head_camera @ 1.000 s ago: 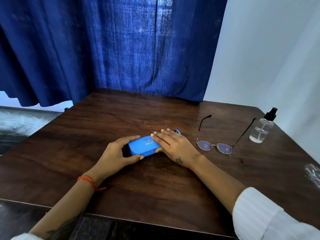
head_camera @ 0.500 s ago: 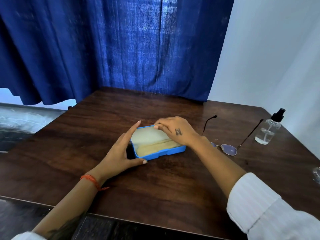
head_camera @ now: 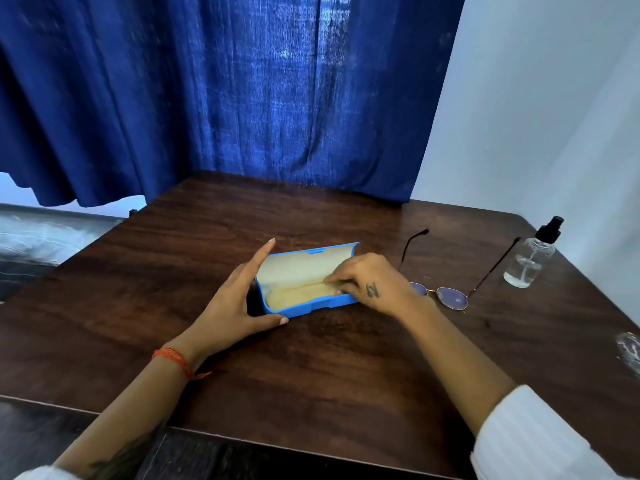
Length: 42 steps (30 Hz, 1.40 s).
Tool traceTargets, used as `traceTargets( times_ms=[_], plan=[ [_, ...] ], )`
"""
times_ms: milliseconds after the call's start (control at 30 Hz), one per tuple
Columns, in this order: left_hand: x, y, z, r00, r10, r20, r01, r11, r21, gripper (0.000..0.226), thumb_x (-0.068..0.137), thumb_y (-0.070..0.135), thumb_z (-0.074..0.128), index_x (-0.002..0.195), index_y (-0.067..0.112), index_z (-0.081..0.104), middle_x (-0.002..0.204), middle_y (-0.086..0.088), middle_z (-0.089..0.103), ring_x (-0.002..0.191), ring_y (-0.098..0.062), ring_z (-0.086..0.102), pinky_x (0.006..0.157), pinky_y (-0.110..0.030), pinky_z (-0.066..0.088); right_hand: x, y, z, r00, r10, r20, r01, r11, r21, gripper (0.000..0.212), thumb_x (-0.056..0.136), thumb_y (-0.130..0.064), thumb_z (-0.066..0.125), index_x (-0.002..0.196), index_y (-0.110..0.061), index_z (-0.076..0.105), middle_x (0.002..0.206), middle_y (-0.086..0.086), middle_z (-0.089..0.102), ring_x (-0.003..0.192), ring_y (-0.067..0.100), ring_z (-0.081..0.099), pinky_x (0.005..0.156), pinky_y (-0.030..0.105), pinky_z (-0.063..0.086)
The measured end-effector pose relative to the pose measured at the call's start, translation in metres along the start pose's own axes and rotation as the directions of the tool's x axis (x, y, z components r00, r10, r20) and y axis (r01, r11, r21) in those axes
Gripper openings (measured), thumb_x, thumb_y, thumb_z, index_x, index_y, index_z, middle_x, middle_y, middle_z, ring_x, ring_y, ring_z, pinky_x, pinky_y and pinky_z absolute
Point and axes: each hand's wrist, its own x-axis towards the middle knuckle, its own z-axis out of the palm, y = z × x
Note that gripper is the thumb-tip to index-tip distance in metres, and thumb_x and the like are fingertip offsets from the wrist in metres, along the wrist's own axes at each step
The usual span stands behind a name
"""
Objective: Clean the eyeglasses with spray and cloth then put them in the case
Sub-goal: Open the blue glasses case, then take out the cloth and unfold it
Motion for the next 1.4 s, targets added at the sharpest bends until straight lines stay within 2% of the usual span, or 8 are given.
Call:
traceTargets(
  times_ms=[267,467,633,833,967,1067,1167,1400],
  plan=[
    [0.000,-0.001,0.001,1.000,0.005,-0.010,-0.005,1.000,0.010,0.111,0.062,0.025,0.083,0.140,0.051,0.010,0.131,0.013,0.039,0.124,-0.004,0.040,0.106,-0.027,0.034,0.020,-0.009,-0.010,0.985,0.012,0.172,0.008,0.993,-0.118,0.014,0.081,-0.008,0.065,0.092,-0.015,0.072,0.096,0.001,0.070,0.088,0.016,0.063,0.078,0.027,0.049],
    [-0.001,-0.001,0.002,0.994,0.077,-0.073,-0.074,0.996,0.049,0.094,0.063,0.027,0.082,0.137,0.046,0.027,0.132,0.015,0.043,0.123,0.001,0.039,0.104,-0.022,0.033,0.000,-0.016,-0.012,0.989,-0.024,-0.148,0.018,0.999,-0.039,0.010,0.087,-0.011,0.056,0.092,-0.012,0.065,0.093,0.004,0.069,0.086,0.024,0.062,0.077,0.039,0.049],
    [-0.001,0.002,0.001,0.979,0.153,-0.133,-0.131,0.978,0.160,0.071,0.067,0.026,0.079,0.120,0.050,0.038,0.124,0.018,0.044,0.118,0.000,0.041,0.103,-0.023,0.035,-0.033,-0.024,-0.032,0.846,-0.001,-0.534,0.042,0.997,0.065,0.013,0.083,-0.005,0.062,0.090,-0.013,0.069,0.087,-0.002,0.070,0.078,0.011,0.063,0.070,0.021,0.048],
    [-0.004,0.003,0.004,0.974,0.171,-0.152,-0.132,0.963,0.236,0.069,0.063,0.050,0.073,0.124,0.043,0.042,0.130,0.015,0.038,0.130,-0.011,0.032,0.111,-0.038,0.029,-0.074,-0.015,-0.030,0.825,0.074,-0.561,-0.024,0.995,0.095,0.013,0.082,-0.007,0.062,0.088,-0.015,0.070,0.085,-0.005,0.070,0.077,0.008,0.063,0.070,0.024,0.050],
    [-0.006,0.034,0.013,0.824,0.469,-0.317,-0.322,0.849,0.418,0.046,0.076,0.040,0.065,0.113,0.012,0.060,0.123,-0.003,0.054,0.124,-0.022,0.045,0.106,-0.033,0.033,-0.089,-0.016,-0.030,0.836,0.107,-0.538,-0.044,0.991,0.128,0.016,0.082,-0.004,0.064,0.089,-0.017,0.070,0.086,-0.008,0.070,0.080,0.003,0.060,0.071,0.013,0.047],
    [-0.012,0.070,0.037,0.885,0.346,-0.312,-0.314,0.938,0.148,0.035,0.079,0.041,0.062,0.106,0.019,0.064,0.107,0.008,0.065,0.099,-0.008,0.058,0.089,-0.014,0.041,-0.096,-0.020,-0.034,0.800,0.137,-0.584,-0.028,0.981,0.191,0.015,0.080,-0.007,0.064,0.087,-0.019,0.071,0.085,-0.018,0.065,0.082,0.002,0.058,0.073,0.014,0.044],
    [-0.008,0.098,0.061,1.000,0.008,0.029,0.002,0.949,-0.317,0.041,0.073,0.046,0.069,0.110,0.033,0.058,0.098,0.007,0.071,0.094,-0.006,0.064,0.081,-0.015,0.048,-0.102,-0.023,-0.034,0.767,0.199,-0.610,0.007,0.948,0.318,0.016,0.077,-0.006,0.066,0.086,-0.016,0.074,0.082,-0.010,0.063,0.079,0.003,0.056,0.069,0.015,0.044],
    [0.004,0.111,0.084,0.930,-0.075,0.360,0.302,0.715,-0.631,0.045,0.076,0.002,0.067,0.115,0.020,0.055,0.091,-0.003,0.074,0.086,-0.012,0.068,0.067,-0.021,0.052,-0.124,-0.021,-0.028,0.785,0.411,-0.464,-0.073,0.805,0.588,0.014,0.080,-0.007,0.070,0.087,-0.019,0.074,0.067,-0.004,0.067,0.049,0.008,0.060,0.047,0.016,0.048]
  ],
)
